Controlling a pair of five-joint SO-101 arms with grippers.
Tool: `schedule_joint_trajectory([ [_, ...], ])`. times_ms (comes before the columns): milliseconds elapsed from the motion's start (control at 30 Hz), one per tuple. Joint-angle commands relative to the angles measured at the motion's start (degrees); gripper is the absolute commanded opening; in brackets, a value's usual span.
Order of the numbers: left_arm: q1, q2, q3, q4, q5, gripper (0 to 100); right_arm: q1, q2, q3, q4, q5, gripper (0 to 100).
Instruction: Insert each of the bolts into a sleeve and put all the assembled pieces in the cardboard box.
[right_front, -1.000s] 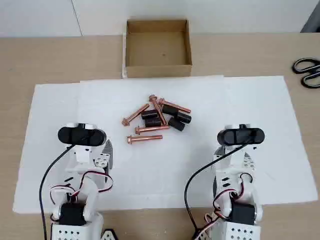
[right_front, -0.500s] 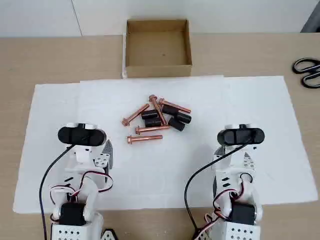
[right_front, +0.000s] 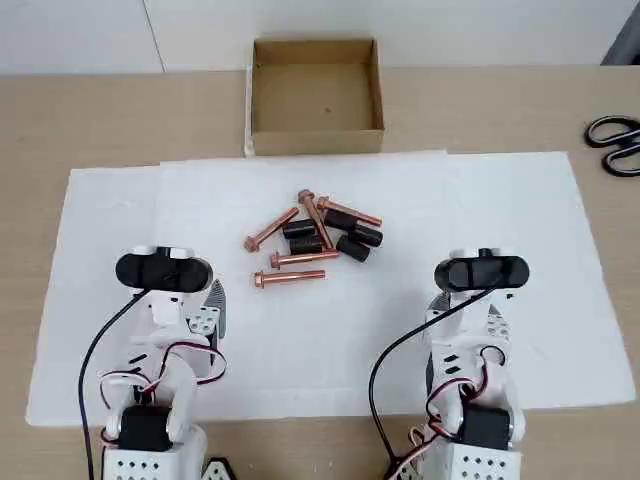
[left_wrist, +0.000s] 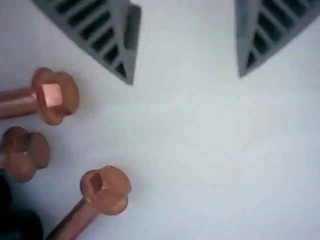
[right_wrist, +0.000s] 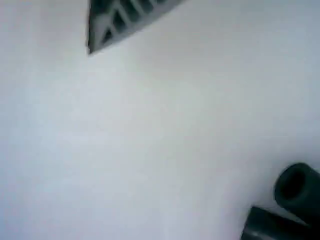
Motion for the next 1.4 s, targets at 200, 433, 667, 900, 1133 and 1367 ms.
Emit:
schedule_joint_trajectory([
  [200,0.35,-0.97,-0.31,-1.41,0.09,13,0.48,-0.84,0.44,0.04,0.09,14.1],
  [433,0.35,-0.97,-0.31,-1.49,0.09,13,0.4,-0.84,0.44,-0.4,0.0,14.1],
  [667,-0.09,-0.97,-0.31,-1.41,0.09,13,3.65,-0.84,-3.69,-0.92,0.53,14.1],
  [900,-0.09,-0.97,-0.31,-1.41,0.0,13,6.46,-0.84,-19.52,3.47,0.53,14.1],
  [1133,-0.09,-0.97,-0.31,-1.41,-0.09,13,6.46,-0.66,-28.4,4.88,7.38,14.1],
  [1367,-0.09,-0.97,-0.31,-1.41,-0.09,13,6.55,12.18,-39.12,5.14,8.7,14.1],
])
